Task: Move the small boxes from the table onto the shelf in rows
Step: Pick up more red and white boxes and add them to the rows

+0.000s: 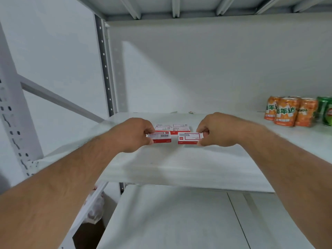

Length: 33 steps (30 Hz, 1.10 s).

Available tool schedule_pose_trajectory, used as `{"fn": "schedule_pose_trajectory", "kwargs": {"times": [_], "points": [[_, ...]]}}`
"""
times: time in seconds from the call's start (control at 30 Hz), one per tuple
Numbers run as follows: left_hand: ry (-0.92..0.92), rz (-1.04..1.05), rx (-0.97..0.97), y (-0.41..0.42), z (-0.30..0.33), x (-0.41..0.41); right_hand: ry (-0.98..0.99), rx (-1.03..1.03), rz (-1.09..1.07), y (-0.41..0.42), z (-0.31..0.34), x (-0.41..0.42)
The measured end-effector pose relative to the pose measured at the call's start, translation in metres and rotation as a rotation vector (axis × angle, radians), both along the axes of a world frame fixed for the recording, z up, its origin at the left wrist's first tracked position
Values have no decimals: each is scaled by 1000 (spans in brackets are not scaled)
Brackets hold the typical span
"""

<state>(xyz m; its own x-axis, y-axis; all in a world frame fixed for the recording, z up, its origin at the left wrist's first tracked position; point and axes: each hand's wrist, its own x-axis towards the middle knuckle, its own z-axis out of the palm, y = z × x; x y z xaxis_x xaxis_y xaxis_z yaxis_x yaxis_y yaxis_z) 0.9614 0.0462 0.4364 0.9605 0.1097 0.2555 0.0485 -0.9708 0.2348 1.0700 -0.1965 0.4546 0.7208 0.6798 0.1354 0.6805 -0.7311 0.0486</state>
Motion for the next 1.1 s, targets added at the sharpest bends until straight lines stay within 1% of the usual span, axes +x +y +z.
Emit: {"fn": "schedule_pose_trajectory", "kwargs": {"times": [0.1,0.27,0.67,0.87,1.1], "points": [[25,10,4,6,-1,16,0,-32,15,10,-2,20],[54,-9,40,17,-2,36,52,-6,18,22,-5,38],[97,-80,76,30,-9,64,132,-4,-10,38,-6,48],[87,-76,135,33,-11,68,148,37,-33,42,-11,51],[54,-53,150,33,-13,72,174,121,-45,46,-15,51]]}}
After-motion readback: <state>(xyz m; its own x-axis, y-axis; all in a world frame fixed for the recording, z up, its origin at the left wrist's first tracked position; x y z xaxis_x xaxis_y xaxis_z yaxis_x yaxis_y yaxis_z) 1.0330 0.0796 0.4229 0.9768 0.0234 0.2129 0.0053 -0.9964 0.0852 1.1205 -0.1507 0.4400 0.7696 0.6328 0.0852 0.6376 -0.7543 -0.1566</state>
